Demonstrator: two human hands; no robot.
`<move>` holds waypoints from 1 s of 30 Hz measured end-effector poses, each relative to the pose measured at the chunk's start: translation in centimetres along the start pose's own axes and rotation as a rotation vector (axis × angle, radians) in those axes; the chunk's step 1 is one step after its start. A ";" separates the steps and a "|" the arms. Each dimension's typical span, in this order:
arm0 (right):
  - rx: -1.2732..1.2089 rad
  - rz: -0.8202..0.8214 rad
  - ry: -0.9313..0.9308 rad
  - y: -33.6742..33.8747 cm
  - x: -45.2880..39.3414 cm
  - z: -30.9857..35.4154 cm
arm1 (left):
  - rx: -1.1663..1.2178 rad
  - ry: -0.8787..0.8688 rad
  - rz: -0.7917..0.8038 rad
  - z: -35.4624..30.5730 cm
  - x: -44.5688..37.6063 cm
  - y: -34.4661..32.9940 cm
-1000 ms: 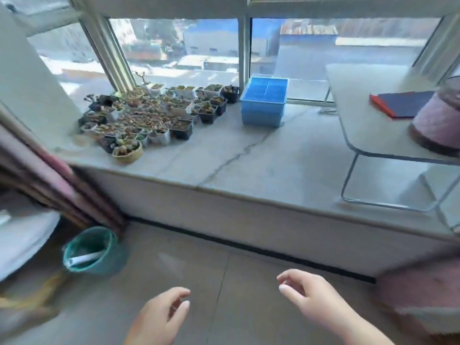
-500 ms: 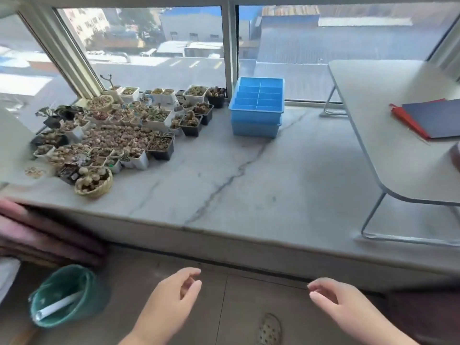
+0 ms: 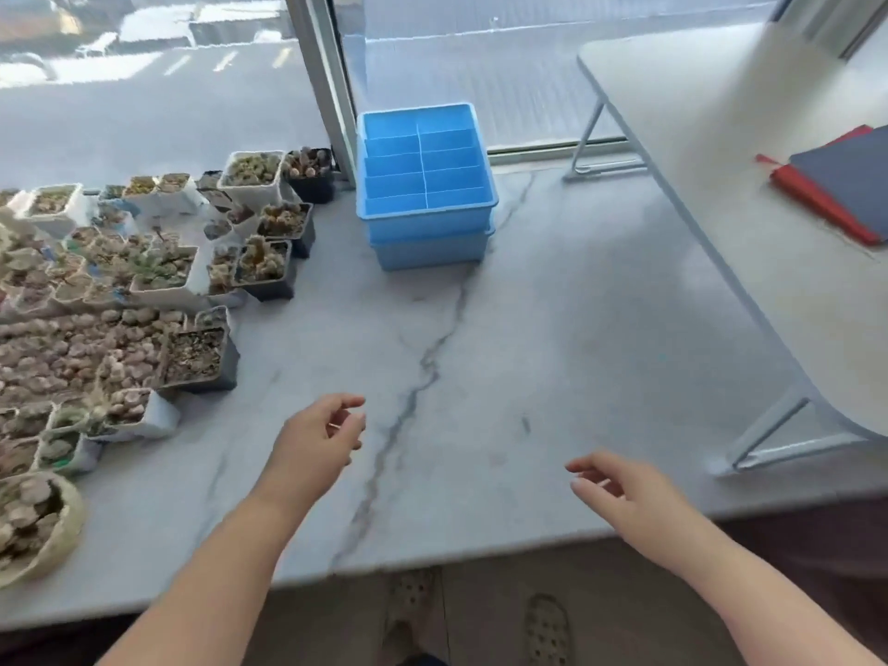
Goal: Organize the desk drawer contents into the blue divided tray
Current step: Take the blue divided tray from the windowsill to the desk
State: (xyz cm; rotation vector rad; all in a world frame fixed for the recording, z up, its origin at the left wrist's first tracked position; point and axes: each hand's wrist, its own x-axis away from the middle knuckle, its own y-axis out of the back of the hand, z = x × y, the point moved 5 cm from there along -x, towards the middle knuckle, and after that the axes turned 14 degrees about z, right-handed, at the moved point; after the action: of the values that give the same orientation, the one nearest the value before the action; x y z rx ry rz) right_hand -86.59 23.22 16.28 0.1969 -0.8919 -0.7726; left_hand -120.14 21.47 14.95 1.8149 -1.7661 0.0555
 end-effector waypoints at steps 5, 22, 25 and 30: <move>-0.209 -0.186 -0.144 -1.4 -1.6 1.8 | 0.040 -0.107 -0.038 -3.5 -14.7 6.8; -0.582 -0.442 -0.326 -4.8 -0.1 1.5 | 0.425 0.065 -0.051 -7.7 -38.7 8.1; -0.589 -0.456 -0.295 -5.5 0.7 1.5 | 0.470 0.006 -0.039 -8.5 -35.8 8.2; -0.609 -0.515 -0.263 -7.0 3.5 0.3 | 0.537 -0.218 0.060 -8.9 -26.5 8.0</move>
State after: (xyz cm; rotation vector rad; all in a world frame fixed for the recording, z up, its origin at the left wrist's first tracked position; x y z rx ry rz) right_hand -89.07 15.86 15.46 -0.2306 -0.8184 -1.5406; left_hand -127.29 49.68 13.99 2.2045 -2.1038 0.4044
